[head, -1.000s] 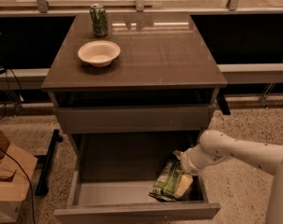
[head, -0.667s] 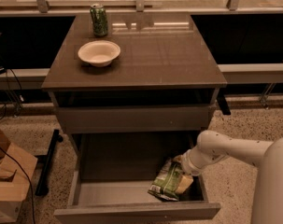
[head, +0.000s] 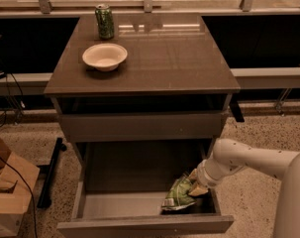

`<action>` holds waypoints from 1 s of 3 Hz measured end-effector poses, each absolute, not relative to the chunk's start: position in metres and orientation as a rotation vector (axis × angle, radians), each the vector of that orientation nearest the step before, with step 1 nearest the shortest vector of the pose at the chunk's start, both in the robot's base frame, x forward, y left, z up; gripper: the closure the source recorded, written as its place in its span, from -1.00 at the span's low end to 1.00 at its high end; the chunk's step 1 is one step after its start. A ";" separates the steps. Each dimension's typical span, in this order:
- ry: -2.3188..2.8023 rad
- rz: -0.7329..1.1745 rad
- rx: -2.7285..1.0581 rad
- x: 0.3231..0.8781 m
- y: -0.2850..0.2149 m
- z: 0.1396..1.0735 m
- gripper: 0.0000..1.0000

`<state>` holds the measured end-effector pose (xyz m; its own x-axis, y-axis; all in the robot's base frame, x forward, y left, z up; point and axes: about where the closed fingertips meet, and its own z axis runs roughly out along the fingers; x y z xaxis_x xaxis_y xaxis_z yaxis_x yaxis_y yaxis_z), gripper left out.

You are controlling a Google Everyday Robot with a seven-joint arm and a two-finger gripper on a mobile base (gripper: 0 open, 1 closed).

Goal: Pick green jalapeno chip bag from middle drawer and place on counter

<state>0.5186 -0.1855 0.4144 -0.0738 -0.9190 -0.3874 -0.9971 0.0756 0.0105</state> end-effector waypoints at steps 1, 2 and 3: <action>2.036 0.397 -1.919 0.517 -0.179 0.442 0.93; 1.938 0.397 -1.885 0.521 -0.174 0.504 1.00; 1.791 0.427 -1.823 0.526 -0.180 0.588 1.00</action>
Offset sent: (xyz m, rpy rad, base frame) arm 0.0061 0.0129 0.1889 0.2011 -0.2046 0.0565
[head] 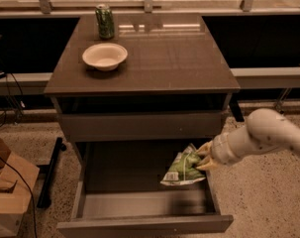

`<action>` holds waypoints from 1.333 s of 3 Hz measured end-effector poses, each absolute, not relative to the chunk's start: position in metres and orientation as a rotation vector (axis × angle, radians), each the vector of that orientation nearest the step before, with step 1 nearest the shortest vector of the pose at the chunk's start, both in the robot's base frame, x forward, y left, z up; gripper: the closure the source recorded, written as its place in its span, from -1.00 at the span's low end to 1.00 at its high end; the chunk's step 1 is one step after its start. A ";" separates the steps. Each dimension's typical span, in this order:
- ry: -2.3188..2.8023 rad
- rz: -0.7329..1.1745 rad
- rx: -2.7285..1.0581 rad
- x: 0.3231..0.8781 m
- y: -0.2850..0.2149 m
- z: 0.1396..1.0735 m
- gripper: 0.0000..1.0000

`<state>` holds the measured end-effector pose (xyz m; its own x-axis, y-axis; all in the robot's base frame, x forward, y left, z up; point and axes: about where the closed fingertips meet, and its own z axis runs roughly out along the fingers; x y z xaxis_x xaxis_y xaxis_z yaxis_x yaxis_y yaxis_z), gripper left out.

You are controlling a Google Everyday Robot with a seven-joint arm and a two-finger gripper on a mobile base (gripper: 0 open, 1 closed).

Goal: Pick green jalapeno chip bag from middle drawer and place on counter

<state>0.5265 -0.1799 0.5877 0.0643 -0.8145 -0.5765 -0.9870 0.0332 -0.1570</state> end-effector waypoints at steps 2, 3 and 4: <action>1.429 0.365 -1.819 0.524 -0.205 0.777 1.00; 1.209 0.196 -1.852 0.518 -0.204 0.890 1.00; 1.063 0.092 -1.804 0.529 -0.198 0.981 1.00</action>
Offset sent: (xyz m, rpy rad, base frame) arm -0.0195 -0.0399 0.3448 0.1460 -0.4718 0.2627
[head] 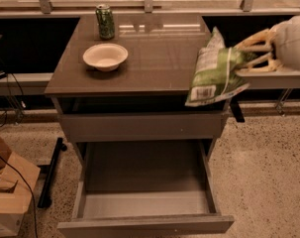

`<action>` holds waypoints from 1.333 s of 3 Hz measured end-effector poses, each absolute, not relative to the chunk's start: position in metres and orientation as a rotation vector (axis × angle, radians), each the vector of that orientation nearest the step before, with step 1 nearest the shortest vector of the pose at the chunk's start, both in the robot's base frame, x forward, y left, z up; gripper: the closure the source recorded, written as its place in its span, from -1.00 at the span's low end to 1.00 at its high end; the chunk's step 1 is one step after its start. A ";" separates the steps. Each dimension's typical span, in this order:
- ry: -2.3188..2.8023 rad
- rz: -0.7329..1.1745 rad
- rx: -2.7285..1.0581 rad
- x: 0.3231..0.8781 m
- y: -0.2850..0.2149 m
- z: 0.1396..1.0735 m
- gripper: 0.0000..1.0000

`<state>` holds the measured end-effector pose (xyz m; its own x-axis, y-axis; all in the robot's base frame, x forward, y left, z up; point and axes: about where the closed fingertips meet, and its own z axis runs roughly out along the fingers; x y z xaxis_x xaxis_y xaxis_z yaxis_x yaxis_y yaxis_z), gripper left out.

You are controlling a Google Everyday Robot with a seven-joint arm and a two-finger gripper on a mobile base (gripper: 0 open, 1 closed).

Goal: Pick green jalapeno chip bag from middle drawer and place on counter

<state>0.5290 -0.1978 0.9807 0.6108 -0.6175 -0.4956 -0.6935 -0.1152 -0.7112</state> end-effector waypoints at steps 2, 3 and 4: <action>1.027 0.022 -1.794 0.547 -0.182 0.991 1.00; 0.985 -0.034 -1.799 0.588 -0.159 0.985 1.00; 0.966 -0.064 -1.804 0.634 -0.144 0.978 1.00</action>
Offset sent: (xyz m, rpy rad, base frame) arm 0.0325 0.0340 -0.0023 -0.0185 -0.0878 -0.0168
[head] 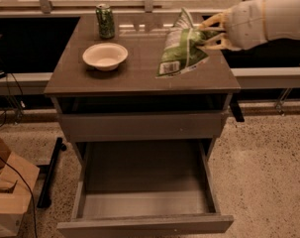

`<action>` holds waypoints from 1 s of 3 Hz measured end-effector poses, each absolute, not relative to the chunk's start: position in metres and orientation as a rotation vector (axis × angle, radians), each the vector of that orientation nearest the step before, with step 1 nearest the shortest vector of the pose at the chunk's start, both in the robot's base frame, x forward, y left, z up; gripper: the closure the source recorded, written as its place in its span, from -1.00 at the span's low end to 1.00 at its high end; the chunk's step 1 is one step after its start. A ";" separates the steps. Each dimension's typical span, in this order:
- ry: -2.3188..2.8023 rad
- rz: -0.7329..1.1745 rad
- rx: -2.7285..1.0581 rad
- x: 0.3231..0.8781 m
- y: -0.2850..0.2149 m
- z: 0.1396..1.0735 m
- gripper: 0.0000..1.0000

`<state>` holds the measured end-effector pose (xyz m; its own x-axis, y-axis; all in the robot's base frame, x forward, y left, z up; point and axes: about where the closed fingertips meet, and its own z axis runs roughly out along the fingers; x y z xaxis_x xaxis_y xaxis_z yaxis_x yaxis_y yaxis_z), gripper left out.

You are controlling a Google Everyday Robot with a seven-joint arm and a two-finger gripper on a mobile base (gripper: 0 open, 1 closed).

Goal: Pick green jalapeno chip bag from middle drawer and place on counter

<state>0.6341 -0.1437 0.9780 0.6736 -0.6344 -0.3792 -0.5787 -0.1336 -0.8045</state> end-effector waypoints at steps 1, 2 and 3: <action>0.980 -0.089 -1.804 0.678 -0.142 0.970 1.00; 1.028 -0.090 -1.801 0.728 -0.145 0.954 0.62; 1.008 -0.140 -1.769 0.736 -0.154 0.978 0.15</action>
Offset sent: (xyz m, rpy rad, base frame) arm 0.1717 -0.0248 -0.0197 -0.0237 0.0155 -0.1196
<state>0.7361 -0.1538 0.9780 0.6387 -0.6833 -0.3539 -0.5611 -0.0988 -0.8218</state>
